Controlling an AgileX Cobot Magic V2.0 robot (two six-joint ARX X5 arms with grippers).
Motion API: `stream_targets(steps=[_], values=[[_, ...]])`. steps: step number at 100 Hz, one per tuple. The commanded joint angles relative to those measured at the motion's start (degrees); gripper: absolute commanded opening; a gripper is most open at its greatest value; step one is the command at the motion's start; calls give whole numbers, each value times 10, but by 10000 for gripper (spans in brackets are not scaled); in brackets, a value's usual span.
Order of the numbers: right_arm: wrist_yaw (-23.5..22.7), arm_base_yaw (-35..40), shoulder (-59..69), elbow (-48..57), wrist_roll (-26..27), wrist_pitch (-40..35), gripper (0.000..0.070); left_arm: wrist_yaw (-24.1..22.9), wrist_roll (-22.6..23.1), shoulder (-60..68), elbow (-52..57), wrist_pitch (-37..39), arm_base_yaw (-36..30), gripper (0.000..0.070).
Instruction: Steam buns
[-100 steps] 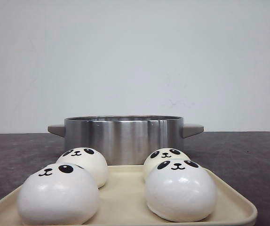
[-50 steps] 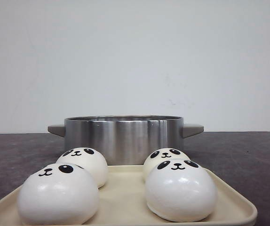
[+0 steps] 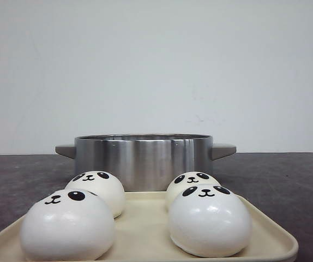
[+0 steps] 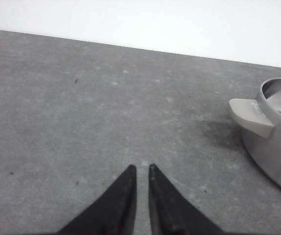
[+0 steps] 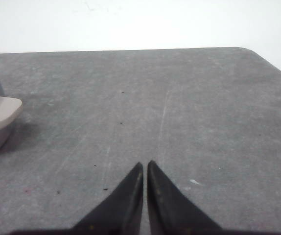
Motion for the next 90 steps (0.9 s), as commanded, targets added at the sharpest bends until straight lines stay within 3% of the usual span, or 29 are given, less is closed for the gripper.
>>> stream_targets(steps=[1,13,22,34,38,47,53,65,74,90], values=[[-11,0,0,-2,27,17,7,-1,3,-1,-10,-2,0,0],[-15,0,0,-1,50,54,7,0,-1,-1,-10,9,0,0],[-15,0,0,-1,79,92,8,1,-33,-1,-10,35,0,0],[-31,0,0,0,153,155,7,1,-50,-1,-4,61,0,0],[-54,0,0,3,188,175,7,2,-83,-1,-4,73,0,0],[-104,0,0,31,249,172,6,35,-216,-1,5,95,0,0],[-127,0,0,63,271,145,5,83,-246,0,26,84,0,4],[-144,0,16,164,246,45,5,169,-229,30,113,1,0,9],[-149,0,63,264,181,-32,4,173,-209,77,204,-53,-3,9],[-172,0,177,453,68,-178,4,184,-112,207,380,-67,-16,9]])
